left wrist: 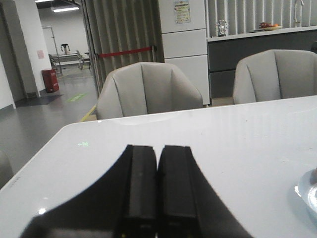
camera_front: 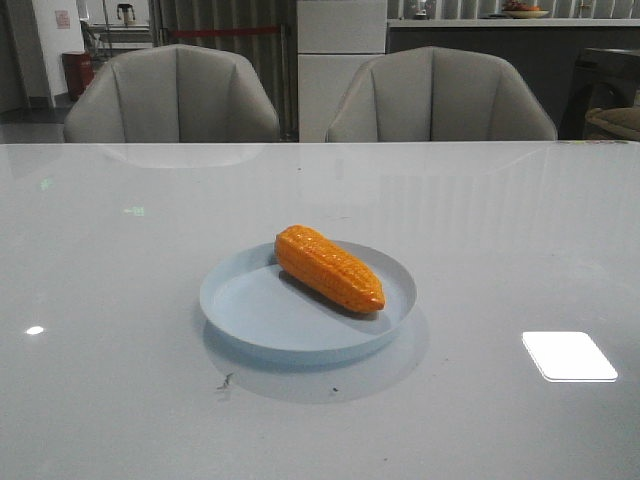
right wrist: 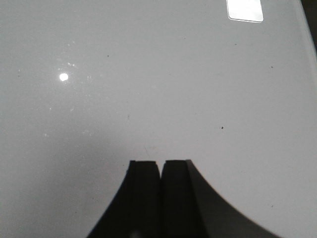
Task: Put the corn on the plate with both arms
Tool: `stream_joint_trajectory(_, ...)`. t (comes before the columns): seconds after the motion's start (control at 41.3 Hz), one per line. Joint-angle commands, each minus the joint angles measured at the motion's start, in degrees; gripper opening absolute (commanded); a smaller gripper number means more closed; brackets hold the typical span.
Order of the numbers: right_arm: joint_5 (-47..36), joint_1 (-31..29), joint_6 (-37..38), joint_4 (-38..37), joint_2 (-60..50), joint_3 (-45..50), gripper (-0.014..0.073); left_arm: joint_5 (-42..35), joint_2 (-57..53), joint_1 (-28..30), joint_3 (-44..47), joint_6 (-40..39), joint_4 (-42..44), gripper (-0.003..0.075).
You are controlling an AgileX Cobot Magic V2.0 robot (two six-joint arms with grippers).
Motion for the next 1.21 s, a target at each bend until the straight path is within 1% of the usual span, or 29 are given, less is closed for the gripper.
stream_joint_trajectory(0.0,-3.50,-0.48,-0.34,-0.04,-0.39,-1.47,0.0031,-2.78,-1.10,1.24,2.22,-0.57,-0.78,0.0089)
stream_joint_trajectory(0.097,-3.50,-0.48,-0.34,-0.04,-0.39,-1.47,0.0031,-2.52,-0.99,1.47,2.22,-0.57,-2.32,0.0089)
stream_joint_trajectory(0.872,-3.50,-0.48,-0.34,-0.04,-0.39,-1.47,0.0031,-2.41,-0.99,1.47,2.22,-0.57,-2.32,0.0089)
stream_joint_trajectory(1.017,-3.75,-0.05,-0.34,0.11,-3.87,-1.41,0.0031,-2.41,-0.99,1.47,2.22,-0.57,-2.32,0.0089)
stream_joint_trajectory(1.138,-4.91,2.93,-0.34,0.79,-9.52,-0.87,0.0031,-2.41,-0.99,1.47,2.22,-0.57,-2.32,0.0089)
stream_joint_trajectory(1.187,-6.98,4.17,-0.34,1.86,-12.15,0.02,0.0031,-2.41,-0.99,1.47,2.22,-0.57,-2.32,0.0089)
